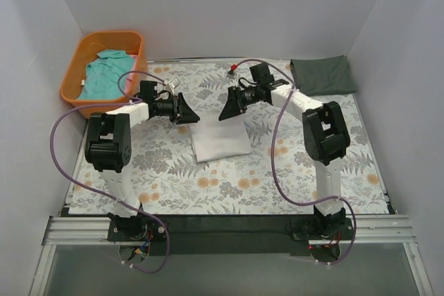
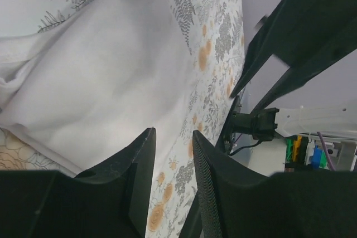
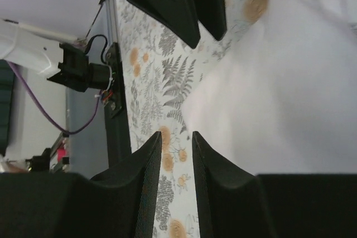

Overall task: Fold and stack the t-shirts
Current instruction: Fold the tshirt, then neatly place the folded tshirt to the corner

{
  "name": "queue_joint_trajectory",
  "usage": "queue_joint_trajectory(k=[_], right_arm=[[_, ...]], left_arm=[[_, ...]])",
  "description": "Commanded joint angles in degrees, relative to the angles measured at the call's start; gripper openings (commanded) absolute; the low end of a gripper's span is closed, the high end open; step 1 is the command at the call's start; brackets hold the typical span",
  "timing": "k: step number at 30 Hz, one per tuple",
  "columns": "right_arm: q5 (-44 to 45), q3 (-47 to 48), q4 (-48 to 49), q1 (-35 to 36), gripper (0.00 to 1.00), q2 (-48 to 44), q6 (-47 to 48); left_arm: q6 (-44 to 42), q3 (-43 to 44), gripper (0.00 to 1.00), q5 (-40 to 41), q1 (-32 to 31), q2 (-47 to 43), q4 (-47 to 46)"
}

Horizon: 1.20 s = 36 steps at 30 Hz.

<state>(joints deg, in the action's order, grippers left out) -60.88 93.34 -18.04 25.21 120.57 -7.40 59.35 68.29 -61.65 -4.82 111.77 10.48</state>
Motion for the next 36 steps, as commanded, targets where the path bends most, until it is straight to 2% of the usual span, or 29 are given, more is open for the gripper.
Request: queue_joint_trajectory(k=[1, 4, 8, 13, 16, 22, 26, 30, 36], right_arm=[[-2.6, -6.8, 6.4, 4.1, 0.30, 1.2, -5.9], [-0.9, -11.6, 10.2, 4.9, 0.30, 3.0, -6.7], [1.4, -12.9, 10.9, 4.5, 0.30, 9.1, -6.3], [5.3, -9.5, 10.2, 3.5, 0.31, 12.8, -4.6], [3.7, -6.2, 7.9, 3.2, 0.31, 10.8, -3.4], [-3.4, -10.9, 5.8, 3.9, 0.33, -0.4, -2.9], [-3.0, -18.0, 5.9, 4.7, 0.34, -4.8, -0.8], [-1.1, -20.3, 6.4, 4.9, 0.33, -1.2, -0.1], [2.7, -17.0, 6.5, 3.2, 0.32, 6.2, 2.3]], left_arm=[[3.7, -3.2, 0.32, -1.6, 0.0, -4.0, -3.7], [6.2, -5.8, 0.33, -0.5, -0.1, -3.6, -6.7], [7.1, -7.7, 0.33, 2.5, 0.0, -0.4, -8.5], [3.5, -4.5, 0.33, 5.2, 0.4, 6.2, -6.2], [0.7, -1.0, 0.33, 5.3, 1.2, 7.8, -4.1], [-1.1, 0.8, 0.33, -0.5, 1.3, 2.7, -2.3], [0.1, -2.6, 0.33, -2.0, 1.0, -2.1, -2.6], [0.0, -5.2, 0.33, -1.3, 0.4, -4.6, -2.7], [-2.8, -5.9, 0.38, 1.7, -0.4, -8.5, -1.5]])
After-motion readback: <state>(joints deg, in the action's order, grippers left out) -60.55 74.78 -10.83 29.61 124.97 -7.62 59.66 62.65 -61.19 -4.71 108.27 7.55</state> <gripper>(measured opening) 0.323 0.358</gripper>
